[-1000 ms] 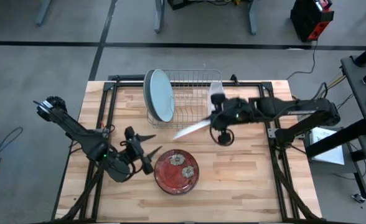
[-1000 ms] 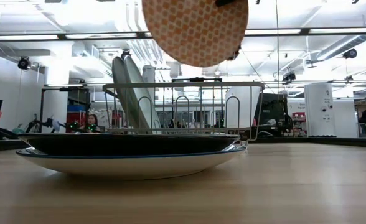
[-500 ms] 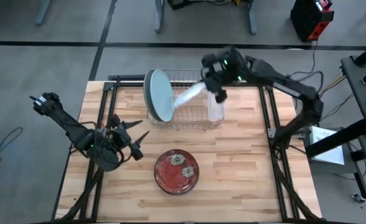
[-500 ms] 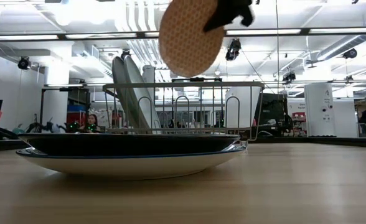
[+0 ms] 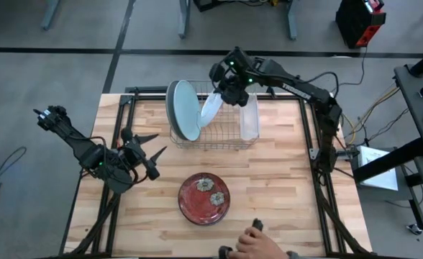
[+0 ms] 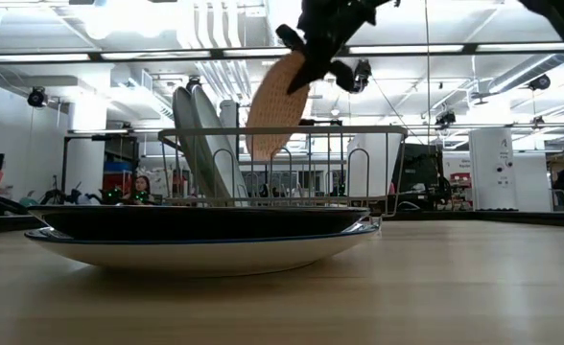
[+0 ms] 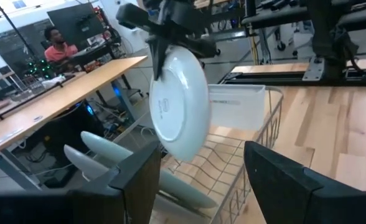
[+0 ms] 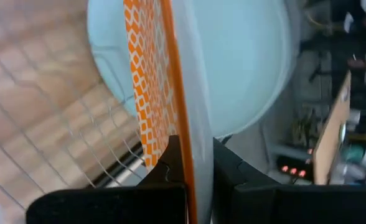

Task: Sort dishes
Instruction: Put the orange plate in the dish rack

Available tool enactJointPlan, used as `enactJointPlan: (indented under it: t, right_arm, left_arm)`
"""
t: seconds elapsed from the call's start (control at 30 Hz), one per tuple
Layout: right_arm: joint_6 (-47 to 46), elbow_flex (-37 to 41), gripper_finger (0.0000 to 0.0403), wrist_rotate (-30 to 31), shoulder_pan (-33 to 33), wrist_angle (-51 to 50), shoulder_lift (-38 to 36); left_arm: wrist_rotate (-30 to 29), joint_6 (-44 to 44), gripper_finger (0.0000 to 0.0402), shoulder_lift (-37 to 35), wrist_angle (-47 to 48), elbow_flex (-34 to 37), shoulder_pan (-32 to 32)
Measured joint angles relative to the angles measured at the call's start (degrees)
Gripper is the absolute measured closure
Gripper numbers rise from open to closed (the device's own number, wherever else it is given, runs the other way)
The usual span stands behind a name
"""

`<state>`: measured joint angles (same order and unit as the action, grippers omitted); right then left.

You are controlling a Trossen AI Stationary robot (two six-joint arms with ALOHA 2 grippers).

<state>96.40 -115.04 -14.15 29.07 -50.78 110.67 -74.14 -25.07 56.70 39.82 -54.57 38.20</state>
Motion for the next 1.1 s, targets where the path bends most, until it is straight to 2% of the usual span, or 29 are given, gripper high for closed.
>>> enactJointPlan:
  t: [0.43,0.97,1.1]
  right_arm:
    - [4.0,0.3,0.0394,0.1,-0.4,3.9,4.2]
    - [6.9,0.5,0.0394,0.7,-1.4,4.3,10.0]
    - [7.0,0.5,0.0369,1.8,-1.4,5.2,11.1]
  left_arm:
    - [-0.3,-3.0,0.0181,-5.4,9.8,0.0,0.0]
    - [-0.3,-2.9,0.0181,-11.0,13.2,2.2,0.0]
    - [-0.3,-2.9,0.0181,-11.9,13.7,2.4,0.0]
